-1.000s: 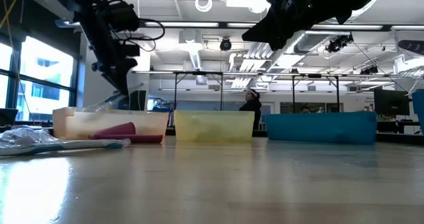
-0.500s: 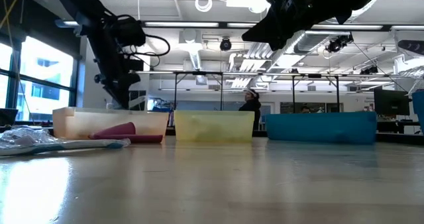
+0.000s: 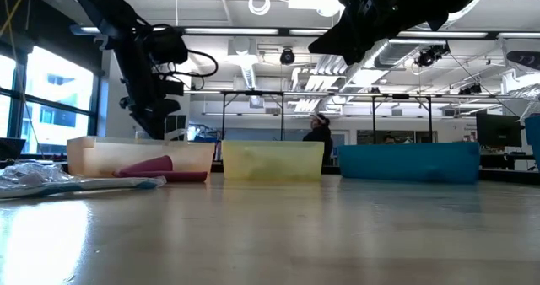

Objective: Pick & Place Toothbrushes
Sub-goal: Put the blue toothbrush into the orange bin

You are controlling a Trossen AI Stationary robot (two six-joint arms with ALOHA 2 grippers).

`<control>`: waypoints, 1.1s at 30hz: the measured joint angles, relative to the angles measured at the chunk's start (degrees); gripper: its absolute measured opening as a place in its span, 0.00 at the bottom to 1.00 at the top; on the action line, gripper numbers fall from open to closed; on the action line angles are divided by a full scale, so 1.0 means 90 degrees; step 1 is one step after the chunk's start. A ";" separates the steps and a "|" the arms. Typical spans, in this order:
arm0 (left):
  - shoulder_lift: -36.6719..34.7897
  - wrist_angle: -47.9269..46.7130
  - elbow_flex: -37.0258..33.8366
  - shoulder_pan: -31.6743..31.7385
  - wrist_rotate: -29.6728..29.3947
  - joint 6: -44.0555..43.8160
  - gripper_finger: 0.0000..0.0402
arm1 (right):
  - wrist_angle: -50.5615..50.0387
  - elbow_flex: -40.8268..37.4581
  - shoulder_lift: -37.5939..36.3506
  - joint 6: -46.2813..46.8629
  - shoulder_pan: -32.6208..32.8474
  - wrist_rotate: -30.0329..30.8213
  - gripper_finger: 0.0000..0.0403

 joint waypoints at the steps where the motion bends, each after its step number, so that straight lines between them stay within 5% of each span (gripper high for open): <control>1: 0.0000 0.0040 0.0000 0.0000 -0.0001 -0.0001 0.26 | 0.0000 0.0000 0.0000 0.0000 0.0000 0.0000 0.01; 13: 0.0002 0.0058 0.0000 0.0000 0.0104 0.0055 0.37 | 0.0000 0.0000 0.0000 -0.0020 0.0000 0.0002 0.01; 24: 0.0002 0.0001 -0.0002 -0.0069 0.2349 0.0893 0.37 | -0.0002 0.0000 0.0000 -0.0124 0.0000 0.0000 0.01; 33: -0.0044 -0.0513 0.0482 -0.0898 0.2235 0.1399 0.37 | 0.0000 0.0000 0.0000 -0.0124 0.0000 0.0001 0.01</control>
